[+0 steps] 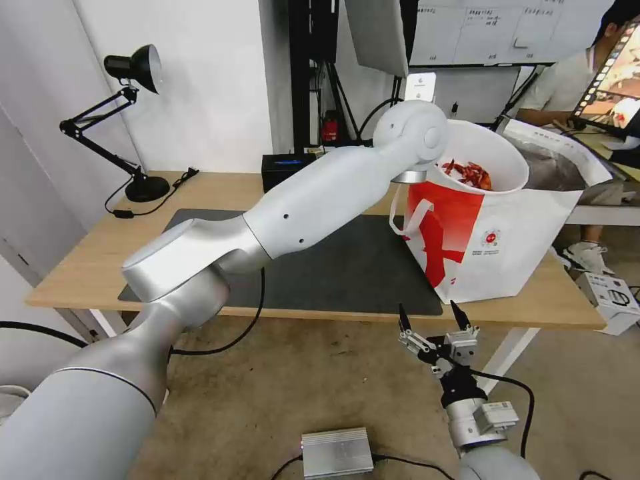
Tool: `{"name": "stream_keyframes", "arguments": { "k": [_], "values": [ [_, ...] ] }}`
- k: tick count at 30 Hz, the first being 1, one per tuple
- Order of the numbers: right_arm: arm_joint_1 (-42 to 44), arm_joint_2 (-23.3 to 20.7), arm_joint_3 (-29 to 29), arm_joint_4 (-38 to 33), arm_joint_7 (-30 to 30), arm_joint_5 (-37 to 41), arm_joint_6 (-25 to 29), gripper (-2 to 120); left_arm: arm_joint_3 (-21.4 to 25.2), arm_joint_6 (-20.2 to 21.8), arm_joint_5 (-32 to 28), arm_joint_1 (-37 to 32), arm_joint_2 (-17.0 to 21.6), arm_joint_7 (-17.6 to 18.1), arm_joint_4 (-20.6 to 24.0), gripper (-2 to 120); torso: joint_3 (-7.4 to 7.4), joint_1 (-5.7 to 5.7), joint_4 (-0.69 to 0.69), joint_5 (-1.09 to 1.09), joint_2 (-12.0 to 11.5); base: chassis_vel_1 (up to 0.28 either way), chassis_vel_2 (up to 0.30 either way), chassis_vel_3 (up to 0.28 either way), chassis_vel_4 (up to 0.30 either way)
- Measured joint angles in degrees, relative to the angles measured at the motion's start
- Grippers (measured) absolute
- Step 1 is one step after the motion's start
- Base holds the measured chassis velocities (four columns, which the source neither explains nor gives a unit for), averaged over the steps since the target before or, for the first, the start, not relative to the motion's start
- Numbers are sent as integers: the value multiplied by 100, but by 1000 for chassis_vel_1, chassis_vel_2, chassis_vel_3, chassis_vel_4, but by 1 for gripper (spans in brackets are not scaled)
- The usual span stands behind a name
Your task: Pick up the trash from the table and place it into the takeout bag.
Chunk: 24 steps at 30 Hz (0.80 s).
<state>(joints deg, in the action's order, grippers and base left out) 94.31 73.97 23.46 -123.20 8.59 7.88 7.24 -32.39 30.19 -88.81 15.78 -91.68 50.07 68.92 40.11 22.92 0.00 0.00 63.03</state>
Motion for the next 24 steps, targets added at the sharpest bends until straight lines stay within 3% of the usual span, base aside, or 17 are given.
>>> {"name": "stream_keyframes", "arguments": {
  "k": [24],
  "values": [
    [0,0,0,0,0,0,0,100,-35,-144,-119,-67,1,-114,268,89,0,0,0,0,0,0,0,0,0]
  ]
}}
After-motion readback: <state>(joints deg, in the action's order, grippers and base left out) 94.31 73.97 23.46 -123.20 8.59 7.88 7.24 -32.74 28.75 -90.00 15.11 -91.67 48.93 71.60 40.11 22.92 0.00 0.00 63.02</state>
